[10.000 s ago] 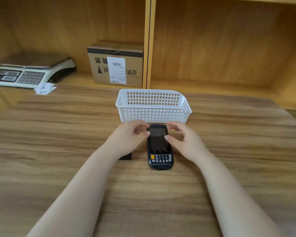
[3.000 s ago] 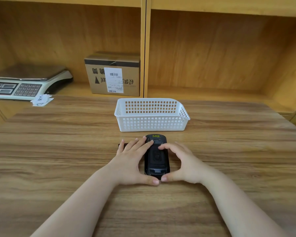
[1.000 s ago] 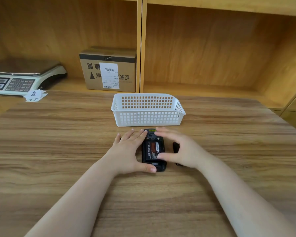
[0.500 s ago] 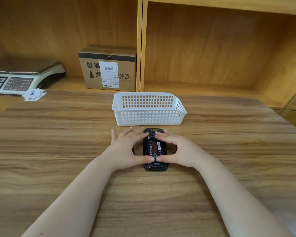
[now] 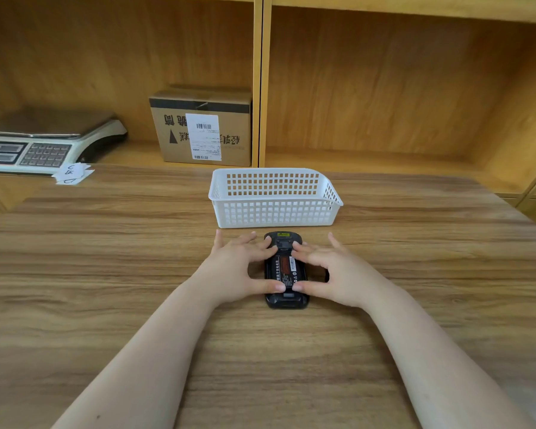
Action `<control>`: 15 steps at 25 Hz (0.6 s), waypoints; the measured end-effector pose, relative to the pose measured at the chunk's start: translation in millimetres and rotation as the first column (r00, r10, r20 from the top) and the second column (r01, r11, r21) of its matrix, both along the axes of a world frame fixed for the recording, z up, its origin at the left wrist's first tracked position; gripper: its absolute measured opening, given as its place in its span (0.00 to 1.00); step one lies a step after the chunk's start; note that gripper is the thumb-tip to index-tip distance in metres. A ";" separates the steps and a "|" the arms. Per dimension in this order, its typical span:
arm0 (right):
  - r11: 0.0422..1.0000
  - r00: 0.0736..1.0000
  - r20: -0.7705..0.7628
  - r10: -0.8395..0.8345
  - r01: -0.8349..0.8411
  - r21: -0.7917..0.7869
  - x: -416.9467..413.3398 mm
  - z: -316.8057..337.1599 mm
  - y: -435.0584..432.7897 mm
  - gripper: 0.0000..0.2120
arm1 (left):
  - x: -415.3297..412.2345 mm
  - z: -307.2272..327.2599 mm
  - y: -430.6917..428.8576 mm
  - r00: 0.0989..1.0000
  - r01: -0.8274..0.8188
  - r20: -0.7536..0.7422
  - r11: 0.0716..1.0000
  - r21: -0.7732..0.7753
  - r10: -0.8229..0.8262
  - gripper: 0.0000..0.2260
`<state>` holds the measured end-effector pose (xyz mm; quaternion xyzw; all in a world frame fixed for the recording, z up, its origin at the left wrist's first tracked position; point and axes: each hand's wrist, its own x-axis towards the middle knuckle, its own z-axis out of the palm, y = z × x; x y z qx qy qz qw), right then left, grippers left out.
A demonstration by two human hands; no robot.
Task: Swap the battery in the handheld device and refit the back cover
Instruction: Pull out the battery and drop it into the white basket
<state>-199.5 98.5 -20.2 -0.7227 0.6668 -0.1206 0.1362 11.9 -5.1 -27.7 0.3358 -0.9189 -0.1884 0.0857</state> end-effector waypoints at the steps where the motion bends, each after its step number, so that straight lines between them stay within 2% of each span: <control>1: 1.000 0.999 -0.028 0.022 -0.022 -0.011 0.6 -0.9 1.3 0.39 | -0.5 -0.6 0.4 1.000 0.004 0.000 1.000 -0.005 -0.004 0.38; 4: 0.997 0.996 -0.067 0.052 -0.056 -0.050 2.7 -3.9 4.9 0.45 | -0.3 -3.7 0.0 1.000 0.011 -0.007 1.000 -0.008 -0.011 0.38; 8: 0.999 0.995 -0.095 0.016 -0.020 -0.044 4.1 -6.8 8.4 0.45 | -0.6 -5.4 0.3 0.999 0.034 -0.013 0.997 -0.069 -0.035 0.39; 10: 0.984 0.990 -0.133 0.038 -0.060 -0.167 4.7 -9.3 8.8 0.43 | -1.0 -6.1 0.0 0.999 0.040 -0.019 0.995 -0.090 -0.042 0.39; 13: 0.871 0.963 -0.265 0.041 -0.165 -0.463 4.2 -17.8 8.4 0.33 | -2.0 -6.1 1.3 0.997 0.022 -0.070 0.995 -0.095 -0.029 0.38; 15: 0.825 0.972 -0.232 0.027 -0.153 -0.544 8.1 -17.5 7.2 0.31 | -1.8 -6.2 1.9 0.993 0.002 -0.114 0.997 -0.082 -0.011 0.38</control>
